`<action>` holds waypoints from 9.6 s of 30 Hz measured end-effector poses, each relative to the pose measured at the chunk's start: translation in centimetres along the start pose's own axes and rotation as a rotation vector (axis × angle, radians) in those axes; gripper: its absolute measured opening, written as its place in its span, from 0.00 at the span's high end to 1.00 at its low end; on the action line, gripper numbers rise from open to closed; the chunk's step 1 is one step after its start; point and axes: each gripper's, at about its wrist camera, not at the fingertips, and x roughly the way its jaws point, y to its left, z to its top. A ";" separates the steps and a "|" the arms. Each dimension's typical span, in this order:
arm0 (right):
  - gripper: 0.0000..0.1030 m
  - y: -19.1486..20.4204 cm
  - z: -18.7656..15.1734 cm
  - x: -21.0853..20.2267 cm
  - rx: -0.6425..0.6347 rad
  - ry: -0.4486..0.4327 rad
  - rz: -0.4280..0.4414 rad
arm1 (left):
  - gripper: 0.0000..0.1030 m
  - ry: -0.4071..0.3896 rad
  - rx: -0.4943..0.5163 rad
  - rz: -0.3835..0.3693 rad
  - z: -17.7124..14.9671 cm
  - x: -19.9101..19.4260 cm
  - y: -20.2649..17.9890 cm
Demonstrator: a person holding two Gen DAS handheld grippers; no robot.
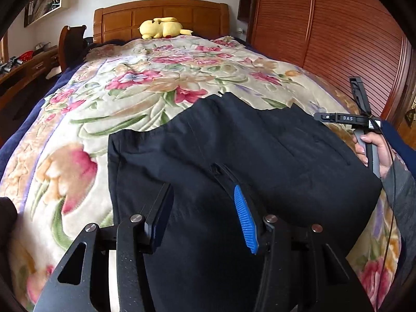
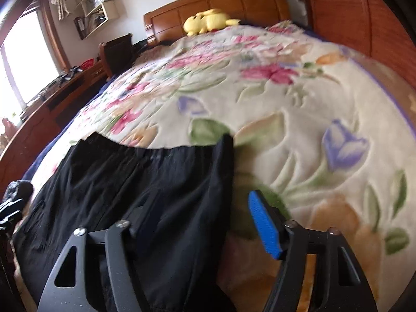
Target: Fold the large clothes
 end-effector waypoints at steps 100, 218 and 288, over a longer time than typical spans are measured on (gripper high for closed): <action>0.48 21.5 -16.1 -5.9 -0.235 0.015 -0.023 | 0.51 0.017 -0.080 0.136 -8.1 -8.4 1.0; 0.91 19.7 -3.6 -5.2 -0.429 0.087 0.143 | 0.67 0.029 -0.020 0.066 -7.3 -12.4 -7.5; 0.48 2.5 -17.3 -13.3 -0.114 -0.080 -0.228 | 0.61 0.109 0.113 -0.134 -0.7 0.3 -17.6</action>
